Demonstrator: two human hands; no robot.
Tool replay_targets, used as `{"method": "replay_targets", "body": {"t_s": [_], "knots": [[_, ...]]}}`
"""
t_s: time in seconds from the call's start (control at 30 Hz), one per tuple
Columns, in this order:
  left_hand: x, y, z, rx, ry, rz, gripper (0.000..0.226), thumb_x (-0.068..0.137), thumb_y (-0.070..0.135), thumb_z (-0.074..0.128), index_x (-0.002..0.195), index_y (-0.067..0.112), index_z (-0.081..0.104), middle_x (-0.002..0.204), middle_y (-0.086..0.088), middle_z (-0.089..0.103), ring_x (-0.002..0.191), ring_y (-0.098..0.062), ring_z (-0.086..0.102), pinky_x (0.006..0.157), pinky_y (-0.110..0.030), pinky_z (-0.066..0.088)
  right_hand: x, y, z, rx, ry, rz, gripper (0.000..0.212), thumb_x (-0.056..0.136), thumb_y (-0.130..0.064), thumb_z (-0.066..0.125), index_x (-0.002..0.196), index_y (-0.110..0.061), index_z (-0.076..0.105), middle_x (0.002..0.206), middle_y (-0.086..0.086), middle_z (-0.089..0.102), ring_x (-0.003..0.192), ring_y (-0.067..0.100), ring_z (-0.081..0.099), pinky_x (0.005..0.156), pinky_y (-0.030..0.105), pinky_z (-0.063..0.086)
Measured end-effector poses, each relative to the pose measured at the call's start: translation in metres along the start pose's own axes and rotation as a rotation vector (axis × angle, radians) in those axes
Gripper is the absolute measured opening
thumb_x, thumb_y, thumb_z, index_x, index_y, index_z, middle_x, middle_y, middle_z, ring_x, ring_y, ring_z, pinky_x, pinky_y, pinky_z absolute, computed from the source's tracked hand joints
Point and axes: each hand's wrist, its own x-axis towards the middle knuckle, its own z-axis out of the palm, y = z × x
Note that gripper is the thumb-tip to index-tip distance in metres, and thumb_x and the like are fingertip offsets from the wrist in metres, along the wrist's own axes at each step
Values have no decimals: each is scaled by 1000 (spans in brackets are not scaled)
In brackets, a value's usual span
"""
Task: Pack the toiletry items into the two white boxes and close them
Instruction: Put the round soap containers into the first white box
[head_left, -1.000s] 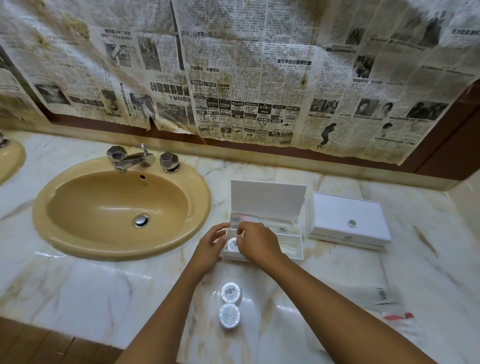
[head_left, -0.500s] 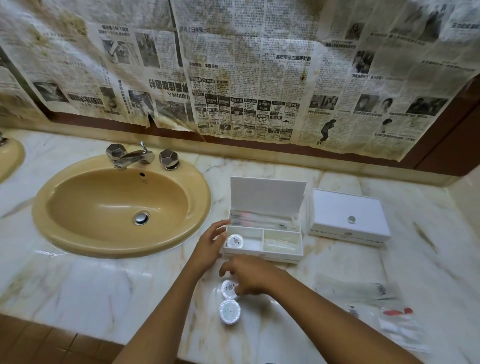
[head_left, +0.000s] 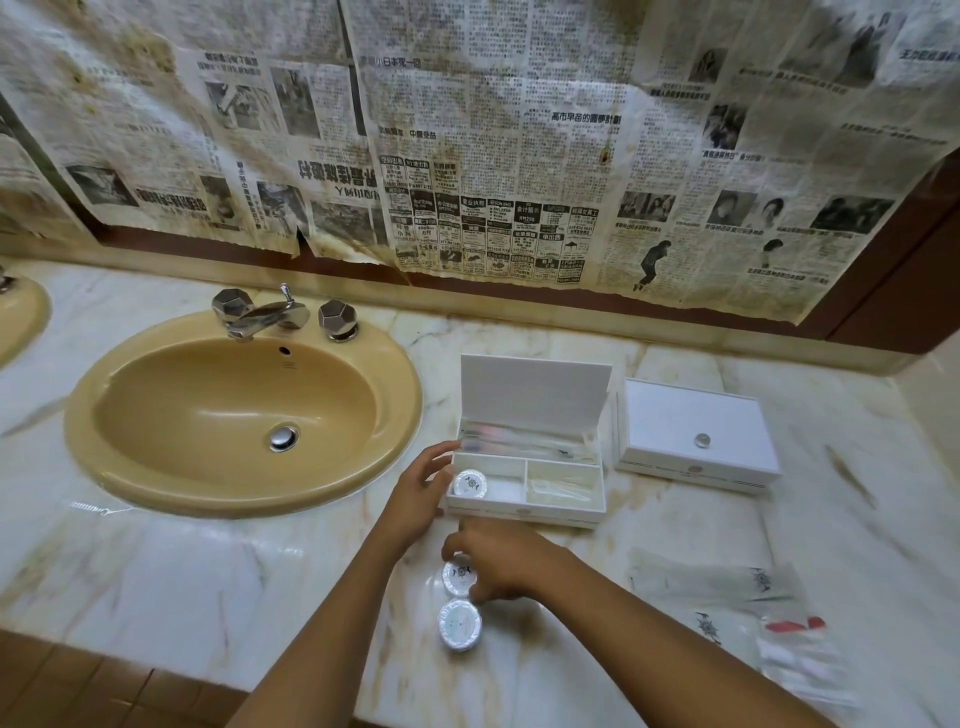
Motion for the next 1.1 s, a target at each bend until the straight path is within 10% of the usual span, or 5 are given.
{"method": "replay_targets", "body": {"t_s": [0.47,0.6,1.1], "knots": [[6,-9,-2,-5,7,45,30,99,16,51,122,33,60,123,6,65,116,-11,60,93,-30,51,3,5,-21,226,395,77,40,78,-39,62,116,-29,54,110,-5,58,99,20,59,80,33,48],[5,-6,-2,-36,-9,-14,29,99,21,51,119,40,59,121,5,66,110,-16,64,81,-42,56,5,10,-25,246,509,220,38,82,-41,60,114,-21,55,113,-2,60,102,23,58,80,33,47],[0,1,-1,-11,-1,-8,29,100,19,49,125,32,57,121,11,62,101,9,60,63,-16,51,20,19,-34,133,432,413,40,87,-51,56,107,-16,55,109,7,65,103,28,59,75,32,41]]}}
